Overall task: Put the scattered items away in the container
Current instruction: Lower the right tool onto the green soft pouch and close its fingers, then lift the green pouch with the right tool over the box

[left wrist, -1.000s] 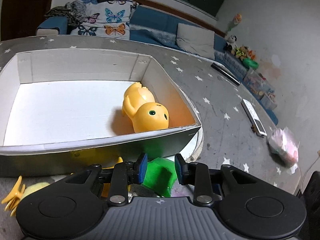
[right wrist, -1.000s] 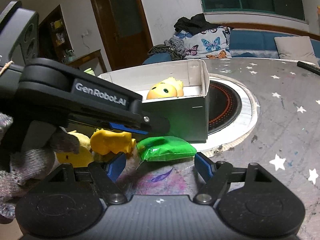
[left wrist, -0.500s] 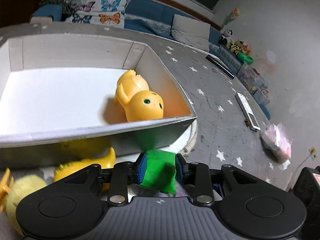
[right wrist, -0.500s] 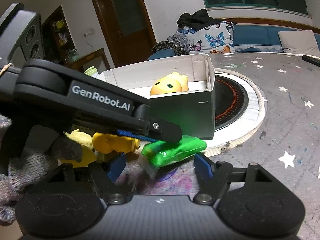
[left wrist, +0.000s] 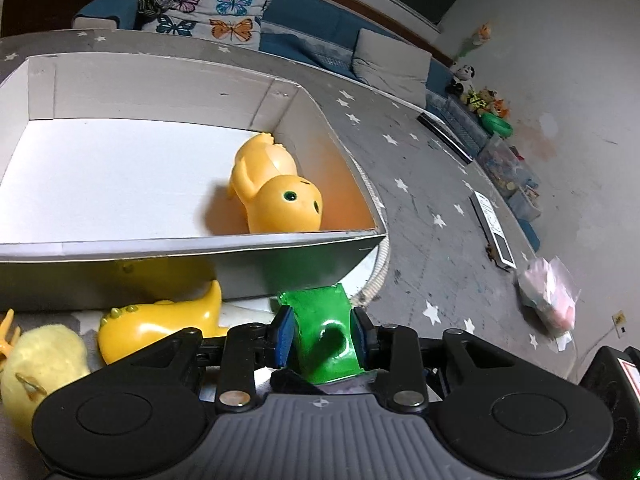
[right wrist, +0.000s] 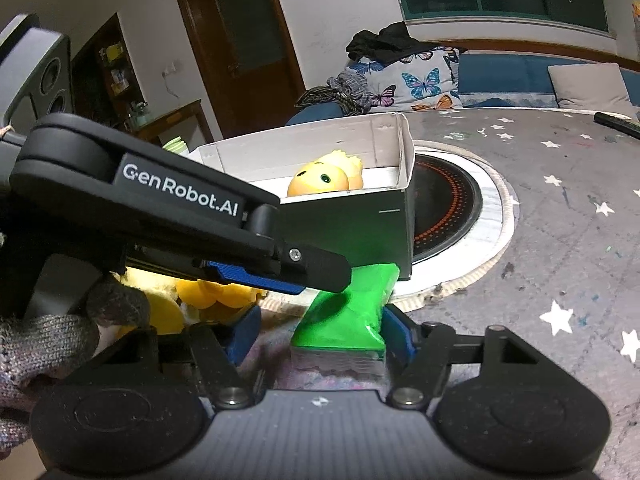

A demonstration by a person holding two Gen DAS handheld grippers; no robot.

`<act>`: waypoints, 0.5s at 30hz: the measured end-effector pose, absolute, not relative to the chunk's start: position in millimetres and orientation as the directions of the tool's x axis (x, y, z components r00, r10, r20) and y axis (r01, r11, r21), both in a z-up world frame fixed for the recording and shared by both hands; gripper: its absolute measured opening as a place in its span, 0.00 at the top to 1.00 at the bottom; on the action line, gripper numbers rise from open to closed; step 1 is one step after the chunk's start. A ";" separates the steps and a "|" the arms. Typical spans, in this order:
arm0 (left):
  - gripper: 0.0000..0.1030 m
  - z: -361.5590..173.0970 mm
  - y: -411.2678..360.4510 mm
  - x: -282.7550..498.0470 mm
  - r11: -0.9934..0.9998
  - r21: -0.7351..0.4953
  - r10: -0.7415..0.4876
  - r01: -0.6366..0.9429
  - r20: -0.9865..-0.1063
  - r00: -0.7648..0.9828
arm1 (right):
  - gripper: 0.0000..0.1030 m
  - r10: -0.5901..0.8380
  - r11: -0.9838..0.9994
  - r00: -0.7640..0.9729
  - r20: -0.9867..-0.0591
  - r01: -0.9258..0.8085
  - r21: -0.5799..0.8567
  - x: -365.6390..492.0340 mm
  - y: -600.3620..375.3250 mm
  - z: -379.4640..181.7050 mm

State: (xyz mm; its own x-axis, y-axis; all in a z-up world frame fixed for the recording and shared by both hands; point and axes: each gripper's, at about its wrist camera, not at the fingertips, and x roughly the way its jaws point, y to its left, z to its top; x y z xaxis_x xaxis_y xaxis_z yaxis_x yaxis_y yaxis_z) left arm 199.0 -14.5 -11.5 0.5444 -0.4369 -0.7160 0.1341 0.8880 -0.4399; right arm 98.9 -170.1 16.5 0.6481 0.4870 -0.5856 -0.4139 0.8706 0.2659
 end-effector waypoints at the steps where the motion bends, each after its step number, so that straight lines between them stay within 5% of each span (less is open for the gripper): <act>1: 0.67 -11.7 -14.1 199.1 0.888 -0.441 -0.434 0.128 -0.715 0.548 | 0.35 0.486 0.872 0.649 -0.586 -0.411 0.268 99.5 -170.2 16.3; 9: 0.66 -18.6 -17.8 202.0 0.876 -0.465 -0.455 0.128 -0.711 0.536 | 0.52 0.444 0.893 0.664 -0.602 -0.385 0.234 101.9 -168.5 14.2; 15: 0.66 -27.7 -12.0 203.4 0.860 -0.504 -0.466 0.080 -0.713 0.523 | 0.54 0.440 0.895 0.665 -0.603 -0.378 0.237 102.1 -170.3 13.2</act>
